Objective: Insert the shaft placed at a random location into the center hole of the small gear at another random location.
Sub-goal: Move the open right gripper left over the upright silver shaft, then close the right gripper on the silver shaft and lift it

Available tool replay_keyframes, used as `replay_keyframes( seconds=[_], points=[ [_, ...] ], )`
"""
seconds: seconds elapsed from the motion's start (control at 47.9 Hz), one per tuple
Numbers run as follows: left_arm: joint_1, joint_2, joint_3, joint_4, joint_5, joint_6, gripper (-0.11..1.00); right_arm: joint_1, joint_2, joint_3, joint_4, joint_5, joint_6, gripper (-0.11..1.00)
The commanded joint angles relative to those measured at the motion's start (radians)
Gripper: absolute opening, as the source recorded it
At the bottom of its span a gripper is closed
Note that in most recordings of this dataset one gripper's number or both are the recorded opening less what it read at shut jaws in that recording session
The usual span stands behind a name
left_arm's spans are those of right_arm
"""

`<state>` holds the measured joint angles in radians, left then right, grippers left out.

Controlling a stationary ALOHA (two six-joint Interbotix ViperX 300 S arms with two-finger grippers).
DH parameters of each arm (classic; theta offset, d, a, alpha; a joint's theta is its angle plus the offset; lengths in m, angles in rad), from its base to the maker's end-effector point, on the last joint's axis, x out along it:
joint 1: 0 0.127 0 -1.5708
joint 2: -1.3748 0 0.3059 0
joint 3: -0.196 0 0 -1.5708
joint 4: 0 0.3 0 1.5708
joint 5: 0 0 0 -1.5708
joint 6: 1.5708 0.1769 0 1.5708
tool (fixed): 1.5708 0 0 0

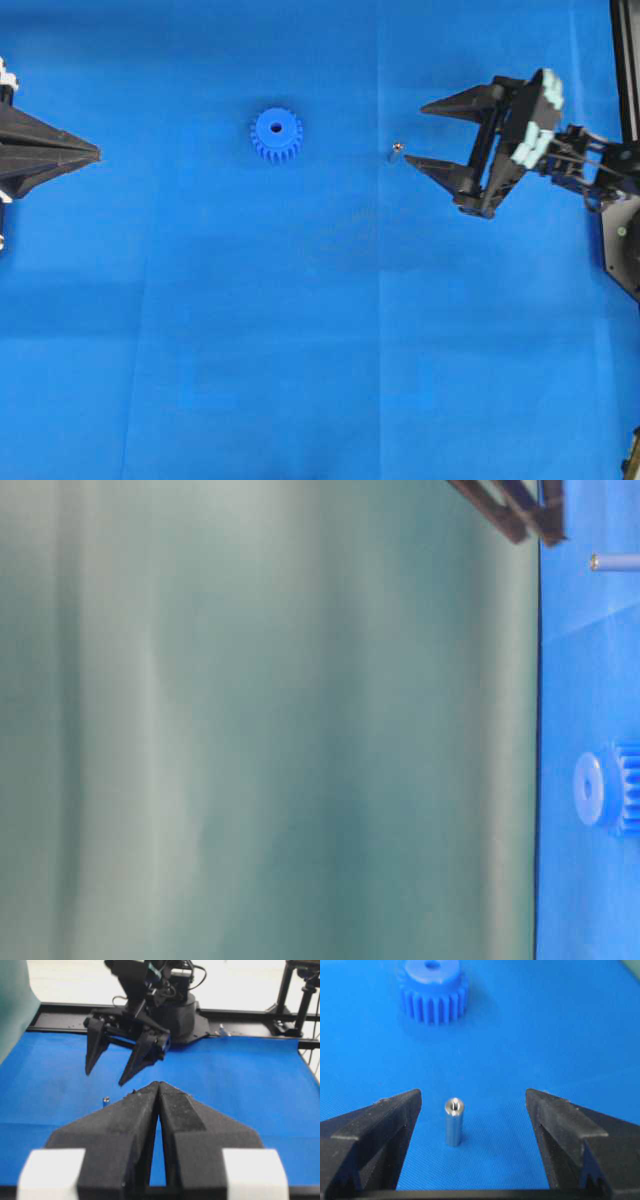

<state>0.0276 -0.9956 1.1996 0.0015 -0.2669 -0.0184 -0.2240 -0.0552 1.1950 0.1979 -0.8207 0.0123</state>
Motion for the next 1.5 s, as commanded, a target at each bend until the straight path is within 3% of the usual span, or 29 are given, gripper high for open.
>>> replay_keyframes(
  seconds=[0.0, 0.292, 0.606, 0.731, 0.877, 0.982, 1.295, 1.483],
  points=[
    [0.002, 0.002, -0.011, 0.002, -0.006, 0.002, 0.0, -0.002, 0.037, -0.029, 0.003, -0.023, 0.014, 0.74],
    [0.003, -0.002, -0.005, 0.002, 0.003, -0.002, 0.0, 0.002, 0.15, -0.086, 0.0, -0.032, 0.046, 0.73],
    [0.003, -0.011, -0.005, 0.0, 0.023, -0.005, 0.0, 0.009, 0.158, -0.084, 0.0, -0.034, 0.057, 0.71],
    [0.003, -0.014, -0.006, 0.0, 0.028, -0.005, 0.0, 0.026, 0.16, -0.084, 0.003, -0.049, 0.055, 0.56],
    [0.005, -0.015, -0.005, 0.0, 0.028, -0.005, 0.0, 0.032, 0.16, -0.084, 0.003, -0.066, 0.055, 0.19],
    [0.008, -0.015, -0.005, 0.0, 0.032, -0.005, 0.0, 0.032, 0.158, -0.084, 0.005, -0.06, 0.057, 0.02],
    [0.009, -0.017, -0.005, 0.0, 0.038, -0.008, 0.0, 0.032, 0.15, -0.089, 0.021, -0.037, 0.058, 0.02],
    [0.009, -0.018, -0.005, 0.002, 0.051, -0.009, 0.0, 0.032, 0.055, -0.089, 0.021, 0.032, 0.048, 0.02]
  ],
)
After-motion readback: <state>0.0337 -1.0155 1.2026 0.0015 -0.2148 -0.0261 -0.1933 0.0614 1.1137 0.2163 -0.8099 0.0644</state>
